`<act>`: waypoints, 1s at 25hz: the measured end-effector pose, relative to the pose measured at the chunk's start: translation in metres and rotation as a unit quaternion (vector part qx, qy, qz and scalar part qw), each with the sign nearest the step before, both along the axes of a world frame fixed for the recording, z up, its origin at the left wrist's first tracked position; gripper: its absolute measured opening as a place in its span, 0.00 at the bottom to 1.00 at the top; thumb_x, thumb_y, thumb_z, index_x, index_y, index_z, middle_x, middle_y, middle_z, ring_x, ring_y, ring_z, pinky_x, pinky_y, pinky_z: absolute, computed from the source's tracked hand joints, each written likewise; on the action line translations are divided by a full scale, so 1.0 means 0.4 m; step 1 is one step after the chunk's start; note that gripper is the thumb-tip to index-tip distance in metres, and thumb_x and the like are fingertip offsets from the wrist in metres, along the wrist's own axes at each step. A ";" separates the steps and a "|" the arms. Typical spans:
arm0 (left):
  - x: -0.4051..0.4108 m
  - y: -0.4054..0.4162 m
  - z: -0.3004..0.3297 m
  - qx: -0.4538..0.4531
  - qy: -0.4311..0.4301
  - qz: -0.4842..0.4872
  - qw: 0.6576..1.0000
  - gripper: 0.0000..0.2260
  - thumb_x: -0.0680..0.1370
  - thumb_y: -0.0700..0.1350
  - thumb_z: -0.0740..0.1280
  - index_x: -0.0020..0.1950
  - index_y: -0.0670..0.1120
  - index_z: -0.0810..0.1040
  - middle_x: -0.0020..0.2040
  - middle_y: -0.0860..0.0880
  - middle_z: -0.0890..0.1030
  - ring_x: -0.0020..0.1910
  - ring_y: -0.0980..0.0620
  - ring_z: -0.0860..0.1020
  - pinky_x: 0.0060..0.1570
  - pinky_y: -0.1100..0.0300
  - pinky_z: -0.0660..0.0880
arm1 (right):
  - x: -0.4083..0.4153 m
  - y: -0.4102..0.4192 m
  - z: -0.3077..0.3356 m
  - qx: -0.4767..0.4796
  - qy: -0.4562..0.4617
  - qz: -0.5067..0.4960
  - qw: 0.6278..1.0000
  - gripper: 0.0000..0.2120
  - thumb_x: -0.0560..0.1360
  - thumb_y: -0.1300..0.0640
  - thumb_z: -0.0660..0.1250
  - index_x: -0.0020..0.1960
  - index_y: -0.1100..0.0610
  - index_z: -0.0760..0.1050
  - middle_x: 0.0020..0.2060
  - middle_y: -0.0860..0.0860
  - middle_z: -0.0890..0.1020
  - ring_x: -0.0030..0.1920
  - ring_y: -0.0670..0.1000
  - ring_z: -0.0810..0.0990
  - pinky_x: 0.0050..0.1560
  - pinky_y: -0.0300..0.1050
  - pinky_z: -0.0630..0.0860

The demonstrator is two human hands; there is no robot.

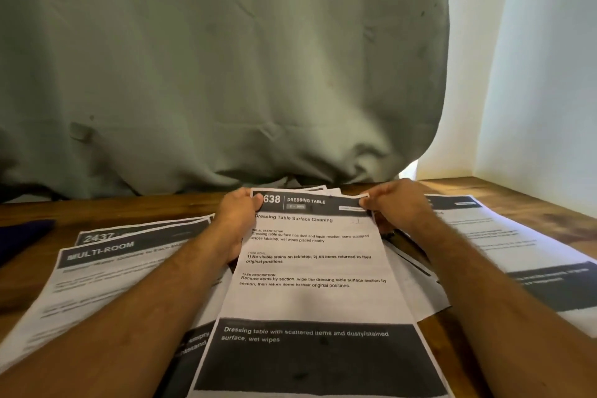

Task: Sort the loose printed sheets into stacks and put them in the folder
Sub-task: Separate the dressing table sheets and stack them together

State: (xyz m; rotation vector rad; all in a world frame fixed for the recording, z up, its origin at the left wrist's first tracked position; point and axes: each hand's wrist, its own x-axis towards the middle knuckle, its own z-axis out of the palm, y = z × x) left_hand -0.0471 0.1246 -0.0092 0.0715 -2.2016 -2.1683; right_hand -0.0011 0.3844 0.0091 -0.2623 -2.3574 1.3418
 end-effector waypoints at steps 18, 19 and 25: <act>-0.017 0.000 -0.044 0.029 -0.004 0.018 0.999 0.06 0.83 0.47 0.64 0.53 0.46 0.76 0.42 0.43 0.85 0.33 0.46 0.86 0.33 0.51 0.83 | -0.015 0.033 -0.059 0.343 -0.061 -0.044 0.936 0.12 0.72 0.43 0.68 0.50 0.48 0.82 0.43 0.51 0.83 0.43 0.56 0.79 0.47 0.49 0.79; -0.016 -0.001 -0.044 0.031 -0.002 0.019 0.999 0.06 0.83 0.47 0.64 0.52 0.46 0.76 0.42 0.43 0.85 0.32 0.46 0.86 0.32 0.52 0.82 | -0.014 0.032 -0.057 0.321 -0.055 -0.064 0.943 0.11 0.73 0.44 0.69 0.49 0.49 0.83 0.42 0.51 0.83 0.42 0.55 0.79 0.46 0.47 0.78; -0.013 0.002 -0.042 0.036 0.015 0.027 0.999 0.05 0.83 0.47 0.64 0.52 0.46 0.76 0.44 0.43 0.85 0.32 0.48 0.85 0.31 0.55 0.81 | 0.015 0.030 -0.015 0.247 0.090 -0.105 0.959 0.13 0.77 0.51 0.68 0.61 0.52 0.81 0.50 0.54 0.84 0.48 0.54 0.77 0.52 0.47 0.71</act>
